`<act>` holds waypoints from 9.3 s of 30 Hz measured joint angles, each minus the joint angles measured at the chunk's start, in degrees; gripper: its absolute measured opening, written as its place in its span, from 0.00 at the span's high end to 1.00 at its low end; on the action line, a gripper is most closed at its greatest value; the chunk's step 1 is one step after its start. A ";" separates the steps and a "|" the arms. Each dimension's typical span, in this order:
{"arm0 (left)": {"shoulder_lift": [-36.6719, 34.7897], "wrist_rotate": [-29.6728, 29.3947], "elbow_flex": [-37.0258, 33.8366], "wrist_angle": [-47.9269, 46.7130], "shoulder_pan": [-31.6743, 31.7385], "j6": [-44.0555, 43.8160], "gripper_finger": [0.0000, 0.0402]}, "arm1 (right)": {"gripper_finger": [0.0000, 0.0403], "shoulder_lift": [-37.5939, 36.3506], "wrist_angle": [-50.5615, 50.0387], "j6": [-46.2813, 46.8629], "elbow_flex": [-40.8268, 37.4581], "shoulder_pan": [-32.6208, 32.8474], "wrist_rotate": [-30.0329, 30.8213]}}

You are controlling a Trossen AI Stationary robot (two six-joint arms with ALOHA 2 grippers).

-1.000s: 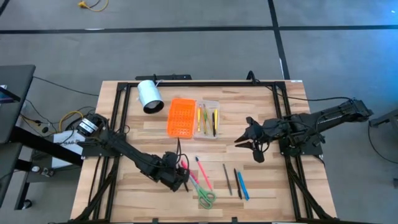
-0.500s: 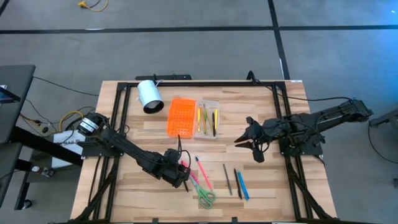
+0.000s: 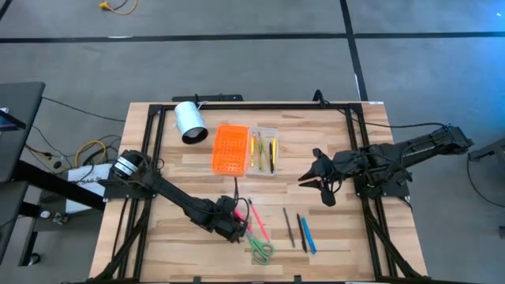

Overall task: Pick & place school supplies into a supply box
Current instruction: Put the left black pen into the orange supply box, then put the blue pen into the orange supply box

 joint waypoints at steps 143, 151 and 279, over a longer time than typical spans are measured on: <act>3.38 -17.13 26.43 -30.64 15.08 30.70 0.98 | 0.82 -0.02 -5.04 1.39 -0.07 0.00 -0.07; 3.36 -16.13 27.74 -20.00 24.80 43.22 0.98 | 0.82 -0.02 -5.06 1.97 -0.07 0.00 -0.04; -36.06 -12.17 -7.71 -1.05 13.27 72.06 0.59 | 0.82 40.28 -13.07 89.96 12.04 30.99 11.11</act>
